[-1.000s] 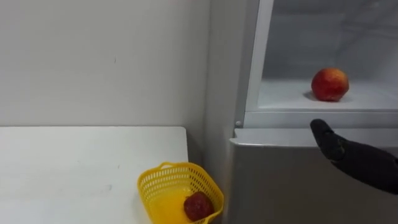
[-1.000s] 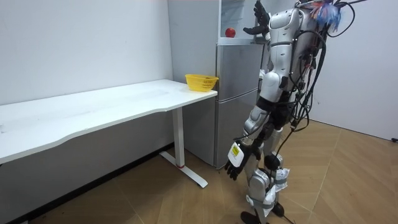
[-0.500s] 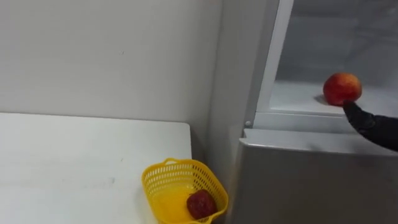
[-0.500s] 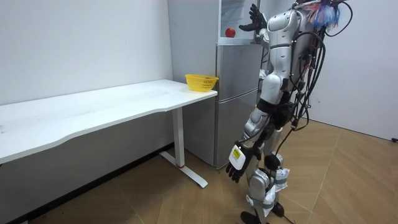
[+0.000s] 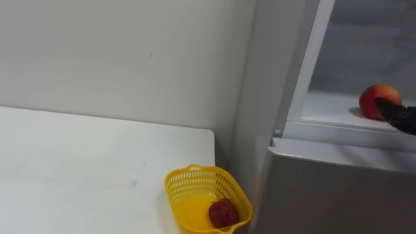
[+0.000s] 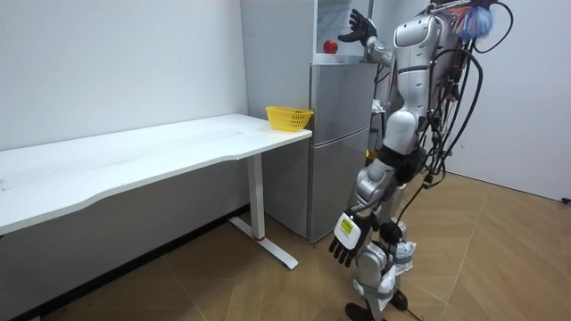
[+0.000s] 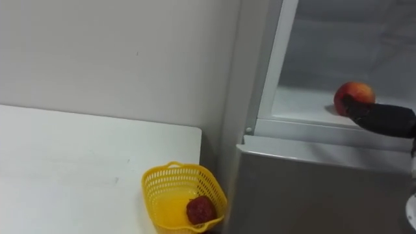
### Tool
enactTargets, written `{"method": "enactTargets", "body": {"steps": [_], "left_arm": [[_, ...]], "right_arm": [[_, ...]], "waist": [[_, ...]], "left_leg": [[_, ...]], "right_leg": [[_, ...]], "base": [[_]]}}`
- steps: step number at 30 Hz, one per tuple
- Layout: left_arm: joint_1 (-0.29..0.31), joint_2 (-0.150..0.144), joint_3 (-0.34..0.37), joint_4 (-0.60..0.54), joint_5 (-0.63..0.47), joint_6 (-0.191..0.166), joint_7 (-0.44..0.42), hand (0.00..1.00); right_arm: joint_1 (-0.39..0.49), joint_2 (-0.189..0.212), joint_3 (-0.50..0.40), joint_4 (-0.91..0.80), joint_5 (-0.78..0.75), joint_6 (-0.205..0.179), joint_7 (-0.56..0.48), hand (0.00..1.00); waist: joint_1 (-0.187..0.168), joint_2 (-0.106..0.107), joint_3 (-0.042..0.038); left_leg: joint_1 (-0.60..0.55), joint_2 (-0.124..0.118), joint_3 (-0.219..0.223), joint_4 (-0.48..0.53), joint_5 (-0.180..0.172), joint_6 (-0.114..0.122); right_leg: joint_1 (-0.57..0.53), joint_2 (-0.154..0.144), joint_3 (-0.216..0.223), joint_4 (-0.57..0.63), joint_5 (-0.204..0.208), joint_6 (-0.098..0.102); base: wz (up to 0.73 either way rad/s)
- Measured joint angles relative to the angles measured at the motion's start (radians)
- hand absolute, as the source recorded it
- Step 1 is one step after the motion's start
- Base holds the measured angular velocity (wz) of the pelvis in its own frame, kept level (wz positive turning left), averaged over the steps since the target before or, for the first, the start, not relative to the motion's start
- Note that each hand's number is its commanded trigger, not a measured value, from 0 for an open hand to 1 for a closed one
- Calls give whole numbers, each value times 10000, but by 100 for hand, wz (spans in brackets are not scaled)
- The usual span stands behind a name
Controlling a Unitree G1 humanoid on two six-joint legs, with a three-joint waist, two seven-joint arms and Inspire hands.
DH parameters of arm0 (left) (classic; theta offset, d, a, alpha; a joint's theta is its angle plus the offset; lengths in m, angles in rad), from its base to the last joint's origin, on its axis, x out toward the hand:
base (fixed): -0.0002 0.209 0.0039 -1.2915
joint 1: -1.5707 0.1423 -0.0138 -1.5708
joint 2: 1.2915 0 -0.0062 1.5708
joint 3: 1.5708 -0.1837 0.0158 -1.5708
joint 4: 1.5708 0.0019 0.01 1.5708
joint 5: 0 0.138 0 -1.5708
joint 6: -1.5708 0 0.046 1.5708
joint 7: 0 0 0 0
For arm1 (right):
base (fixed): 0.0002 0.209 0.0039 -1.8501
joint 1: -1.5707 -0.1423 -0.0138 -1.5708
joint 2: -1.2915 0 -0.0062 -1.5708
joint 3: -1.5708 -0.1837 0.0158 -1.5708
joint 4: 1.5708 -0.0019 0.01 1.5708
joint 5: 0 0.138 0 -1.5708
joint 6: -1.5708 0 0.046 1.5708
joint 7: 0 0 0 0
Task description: Retrieve from the upper fridge
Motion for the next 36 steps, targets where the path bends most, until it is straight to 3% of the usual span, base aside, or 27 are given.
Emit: {"method": "enactTargets", "body": {"steps": [7,11,15,22,24,30,36], "left_arm": [[245,65,465,-157,-3,199,-36,0],[328,244,468,-183,18,222,-42,0],[328,247,469,-184,67,399,-46,0],[325,354,482,-290,83,404,-52,0],[332,391,485,-371,76,407,-68,0],[377,401,746,-639,126,424,-221,0],[495,404,753,-738,64,432,-213,0]], "right_arm": [[-920,-309,8,1228,-66,468,444,0],[-1074,-616,41,1586,-73,645,525,0],[-1083,-764,51,1746,-73,664,795,0],[-1115,-807,87,2299,-61,741,904,0],[-1398,-986,426,2939,28,772,1006,0],[-2081,-1021,456,3645,34,1072,1479,0],[-2155,-1228,849,3865,133,1092,1885,0]], "waist": [[-23,-104,-39],[0,-216,-111],[8,-220,-81],[27,-229,-81],[18,-252,-75],[-29,-287,-93],[40,-284,-110]], "left_leg": [[-2,-10,-126,13,1,-2],[43,-29,-259,16,1,-6],[60,-31,-293,-8,0,-8],[62,-37,-302,-13,-3,-13],[38,-40,-303,-6,-2,-12],[-123,-48,-345,-10,0,-14],[-151,-54,-391,-6,0,-14]], "right_leg": [[60,-30,-256,-22,-1,-1],[125,-41,-466,-151,-1,0],[252,-44,-505,-164,-1,0],[255,-42,-484,-177,-1,0],[252,-47,-487,-177,-1,0],[139,-42,-523,-174,-1,0],[93,-40,-495,-175,-1,0]], "base": [[7],[12],[1],[0],[0],[2],[0]]}}
